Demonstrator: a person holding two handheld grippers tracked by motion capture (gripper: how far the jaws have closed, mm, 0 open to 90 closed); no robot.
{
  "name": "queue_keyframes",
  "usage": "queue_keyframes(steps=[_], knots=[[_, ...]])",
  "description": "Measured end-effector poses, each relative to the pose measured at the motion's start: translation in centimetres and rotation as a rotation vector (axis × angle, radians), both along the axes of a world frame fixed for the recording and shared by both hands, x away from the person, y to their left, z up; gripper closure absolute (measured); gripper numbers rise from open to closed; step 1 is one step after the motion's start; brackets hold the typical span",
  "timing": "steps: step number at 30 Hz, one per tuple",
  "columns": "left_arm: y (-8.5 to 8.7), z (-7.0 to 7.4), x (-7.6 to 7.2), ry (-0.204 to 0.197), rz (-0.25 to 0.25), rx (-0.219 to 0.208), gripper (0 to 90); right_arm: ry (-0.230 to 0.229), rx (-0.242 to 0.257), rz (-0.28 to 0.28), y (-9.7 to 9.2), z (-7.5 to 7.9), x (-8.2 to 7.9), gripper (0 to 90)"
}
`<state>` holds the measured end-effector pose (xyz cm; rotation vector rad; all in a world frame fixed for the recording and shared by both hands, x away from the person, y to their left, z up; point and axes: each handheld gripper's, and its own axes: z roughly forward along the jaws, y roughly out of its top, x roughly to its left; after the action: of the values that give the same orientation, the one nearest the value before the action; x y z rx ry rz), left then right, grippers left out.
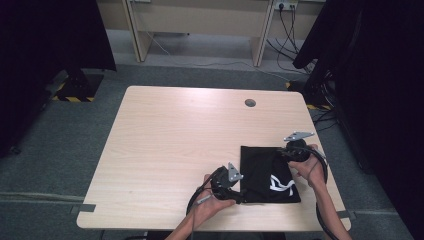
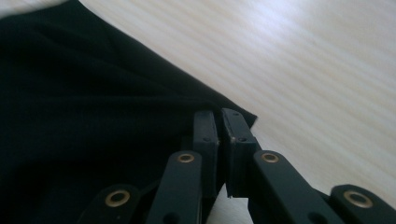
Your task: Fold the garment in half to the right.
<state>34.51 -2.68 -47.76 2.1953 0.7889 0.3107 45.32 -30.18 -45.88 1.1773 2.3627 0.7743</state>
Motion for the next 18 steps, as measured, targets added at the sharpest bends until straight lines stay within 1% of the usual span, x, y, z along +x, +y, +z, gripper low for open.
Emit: queue_keyframes(steps=[1,3,4,5,6,8,9,10,12,14,15,18], knots=[[0.0,0.0,0.0,-0.001,0.0,-0.001,30.1,-0.012,0.028,-0.008,-0.2,-0.2,0.1,85.6],[0.0,0.0,0.0,0.0,-0.001,0.001,30.0,-0.025,0.031,0.001,-0.4,-0.3,0.0,84.5],[0.0,0.0,0.0,0.001,-0.002,0.001,30.0,-0.03,0.027,0.007,-0.4,-0.3,0.0,80.8],[0.0,0.0,0.0,0.001,-0.002,0.001,30.0,-0.031,0.022,-0.004,-0.4,-0.2,0.0,73.9],[0.0,0.0,0.0,0.0,0.0,-0.002,29.9,-0.033,0.02,-0.024,-0.5,-0.1,0.0,69.3],[0.0,0.0,0.0,-0.002,0.004,-0.001,28.1,-0.034,0.054,-0.044,-0.6,0.3,-0.2,61.1],[0.0,0.1,-0.1,-0.006,0.005,-0.002,26.4,-0.033,0.058,-0.047,-0.6,0.6,-0.4,57.9],[0.1,0.2,-0.3,-0.008,0.006,-0.008,25.0,-0.046,0.057,-0.043,-0.6,0.9,-0.7,55.7],[0.2,0.3,-0.5,-0.008,0.015,-0.028,23.0,-0.065,0.068,-0.037,-0.6,1.8,-1.4,52.9],[0.3,0.4,-0.7,-0.014,0.012,-0.028,21.6,-0.068,0.068,-0.022,-0.5,2.4,-2.2,51.9],[0.3,0.5,-0.9,-0.013,0.011,-0.034,21.0,-0.074,0.06,-0.003,-0.5,2.6,-2.6,51.5],[0.1,0.6,-1.3,-0.012,0.006,-0.036,19.3,-0.066,0.054,0.025,-0.2,2.7,-4.1,51.0]])
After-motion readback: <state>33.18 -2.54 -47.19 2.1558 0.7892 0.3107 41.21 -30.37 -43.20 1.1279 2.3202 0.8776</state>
